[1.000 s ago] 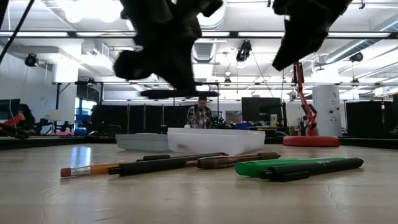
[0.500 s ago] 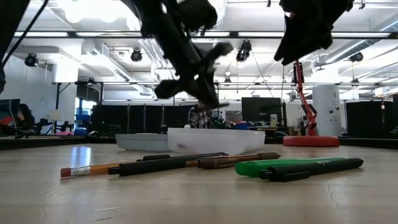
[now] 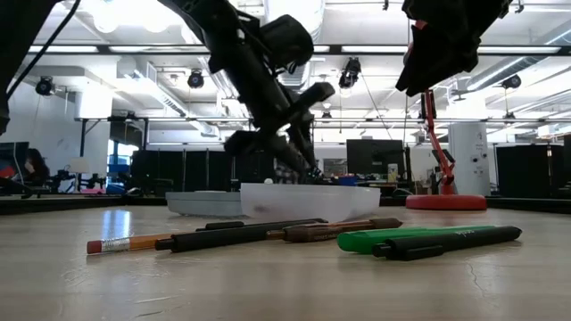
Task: Pick & place school supplies into a supply box
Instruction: Put the black pen into the gray supply box
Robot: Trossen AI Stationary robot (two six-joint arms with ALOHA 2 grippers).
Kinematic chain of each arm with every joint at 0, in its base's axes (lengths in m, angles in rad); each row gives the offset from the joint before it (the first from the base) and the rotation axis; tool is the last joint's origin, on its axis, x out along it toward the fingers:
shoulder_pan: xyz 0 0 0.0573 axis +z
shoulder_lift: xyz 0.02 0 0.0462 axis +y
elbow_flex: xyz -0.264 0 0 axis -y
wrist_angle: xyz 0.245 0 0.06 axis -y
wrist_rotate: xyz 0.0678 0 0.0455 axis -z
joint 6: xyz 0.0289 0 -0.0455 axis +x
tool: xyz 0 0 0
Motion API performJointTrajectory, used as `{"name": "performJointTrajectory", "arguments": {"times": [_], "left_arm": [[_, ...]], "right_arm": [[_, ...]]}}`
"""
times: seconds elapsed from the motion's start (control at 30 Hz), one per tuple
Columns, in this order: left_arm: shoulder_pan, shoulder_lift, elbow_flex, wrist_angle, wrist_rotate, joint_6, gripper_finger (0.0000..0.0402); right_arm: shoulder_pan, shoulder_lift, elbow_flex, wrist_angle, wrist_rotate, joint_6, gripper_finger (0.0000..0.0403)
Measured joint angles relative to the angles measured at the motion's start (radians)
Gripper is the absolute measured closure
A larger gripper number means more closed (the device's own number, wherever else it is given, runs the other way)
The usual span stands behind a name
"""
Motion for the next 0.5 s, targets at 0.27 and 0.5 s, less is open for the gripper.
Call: {"name": "performJointTrajectory", "arguments": {"times": [0.27, 0.5], "left_arm": [[-0.076, -0.054, 0.023, -0.013, 0.123, 0.094, 0.0309], [-0.248, -0.084, 0.001, -0.097, 0.129, 0.083, 0.0308]], "right_arm": [[0.001, 0.0, -0.005, -0.018, -0.024, -0.005, 0.0177], [0.005, 0.0, -0.028, -0.016, -0.214, -0.095, 0.0179]]}}
